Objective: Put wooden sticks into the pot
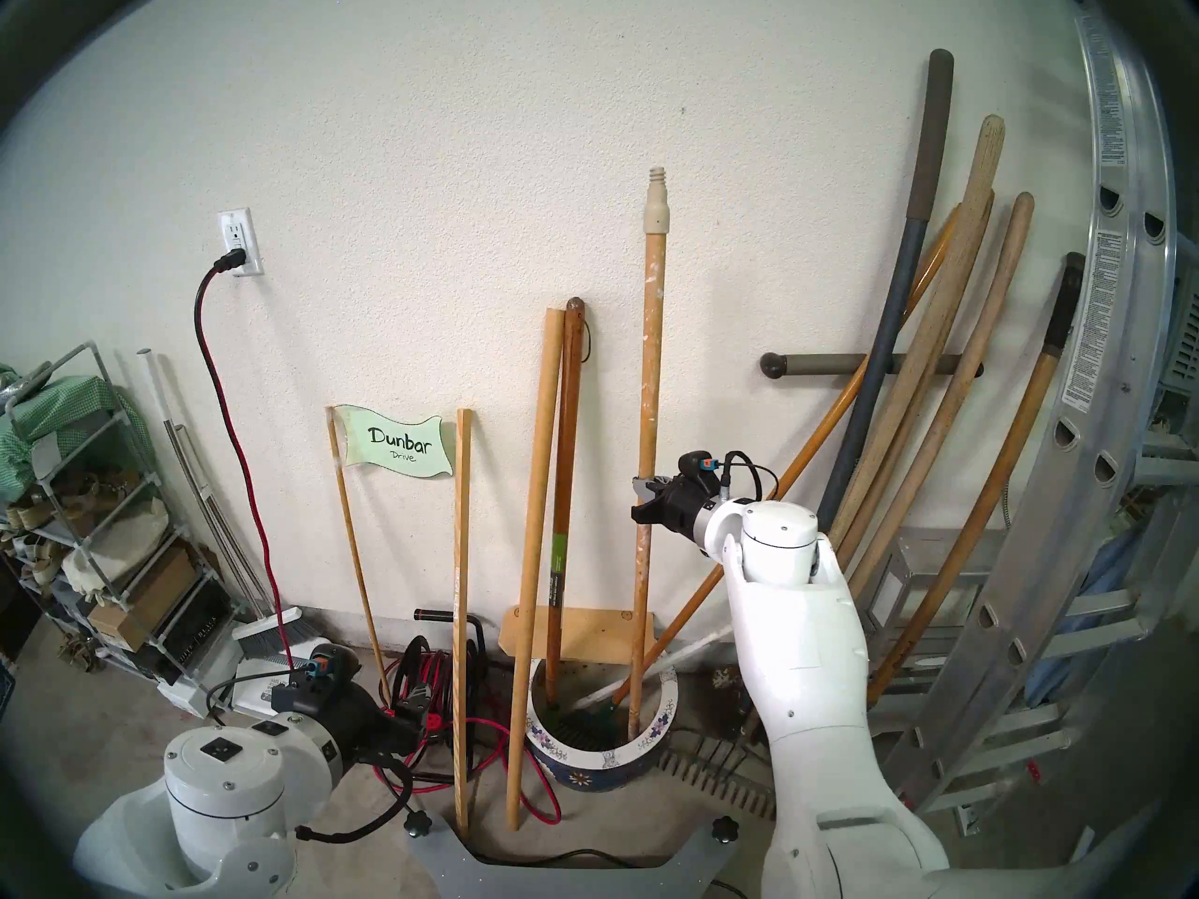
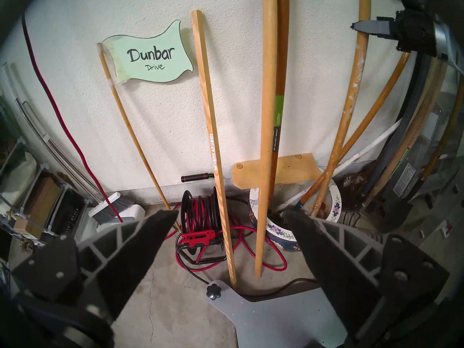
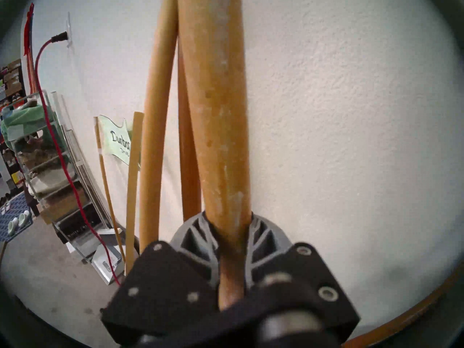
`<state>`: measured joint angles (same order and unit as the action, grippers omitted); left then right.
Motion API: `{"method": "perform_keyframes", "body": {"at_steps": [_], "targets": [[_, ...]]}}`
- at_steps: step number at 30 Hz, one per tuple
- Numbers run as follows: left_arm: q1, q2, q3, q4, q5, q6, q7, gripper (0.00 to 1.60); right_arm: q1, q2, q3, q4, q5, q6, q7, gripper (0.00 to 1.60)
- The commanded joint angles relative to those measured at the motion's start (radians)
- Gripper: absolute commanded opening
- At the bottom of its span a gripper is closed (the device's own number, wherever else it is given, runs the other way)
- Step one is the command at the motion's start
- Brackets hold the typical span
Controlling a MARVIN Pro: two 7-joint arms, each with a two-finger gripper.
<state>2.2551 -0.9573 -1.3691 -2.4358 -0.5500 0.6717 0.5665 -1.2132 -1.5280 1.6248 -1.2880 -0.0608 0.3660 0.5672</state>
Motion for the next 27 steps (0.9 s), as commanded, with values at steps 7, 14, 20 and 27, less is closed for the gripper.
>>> {"method": "perform_keyframes", "body": {"at_steps": [7,14,20,27], "targets": [[0.012,0.030,0.001,-0.008,0.032,-0.020,-0.015,1.60,0.197,-0.041,0.025,0.258,0.002,-0.046,-0.085,0.00],[0.017,0.037,0.001,-0.008,0.044,-0.033,-0.025,1.60,0.257,-0.045,0.031,0.363,-0.001,-0.059,-0.130,0.00],[0.022,0.039,0.000,-0.008,0.053,-0.044,-0.030,1.60,0.314,-0.045,0.036,0.463,-0.007,-0.075,-0.161,0.00],[0.027,0.038,-0.003,-0.008,0.058,-0.049,-0.035,1.60,0.375,-0.040,0.033,0.592,-0.016,-0.137,-0.179,0.00]]}}
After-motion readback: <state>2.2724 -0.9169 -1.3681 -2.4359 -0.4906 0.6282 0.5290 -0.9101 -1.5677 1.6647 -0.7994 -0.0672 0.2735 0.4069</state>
